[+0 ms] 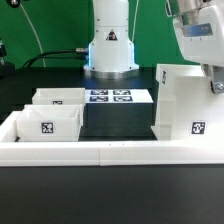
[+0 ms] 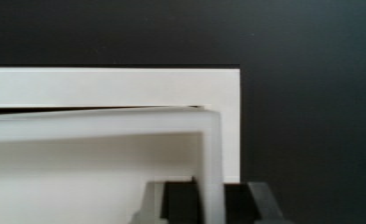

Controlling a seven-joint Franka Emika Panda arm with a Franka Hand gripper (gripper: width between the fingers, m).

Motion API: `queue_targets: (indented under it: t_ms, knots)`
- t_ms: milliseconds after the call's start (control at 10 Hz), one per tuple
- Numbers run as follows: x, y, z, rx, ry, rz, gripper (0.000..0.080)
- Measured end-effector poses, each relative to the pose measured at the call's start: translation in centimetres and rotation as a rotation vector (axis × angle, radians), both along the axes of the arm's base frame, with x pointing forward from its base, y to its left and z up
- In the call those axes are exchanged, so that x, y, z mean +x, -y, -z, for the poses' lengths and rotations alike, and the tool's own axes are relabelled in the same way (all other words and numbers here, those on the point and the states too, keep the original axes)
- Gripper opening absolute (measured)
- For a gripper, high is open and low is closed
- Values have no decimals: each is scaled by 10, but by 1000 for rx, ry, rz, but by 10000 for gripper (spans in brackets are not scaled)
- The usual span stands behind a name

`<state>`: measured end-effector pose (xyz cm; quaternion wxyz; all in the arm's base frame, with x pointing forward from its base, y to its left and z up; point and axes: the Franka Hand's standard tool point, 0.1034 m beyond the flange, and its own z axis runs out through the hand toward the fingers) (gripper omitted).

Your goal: Assemble drawer

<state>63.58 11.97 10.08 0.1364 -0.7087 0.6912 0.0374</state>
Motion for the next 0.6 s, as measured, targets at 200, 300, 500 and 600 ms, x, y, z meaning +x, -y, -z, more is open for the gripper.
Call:
queue_targets:
  t_ms: [200, 300, 500, 600]
  knots:
    - [4, -1, 0, -2, 7, -9, 42]
    - [5, -2, -1, -2, 9, -10, 42]
    - [5, -1, -1, -2, 9, -9, 42]
    - [4, -1, 0, -2, 8, -10, 127]
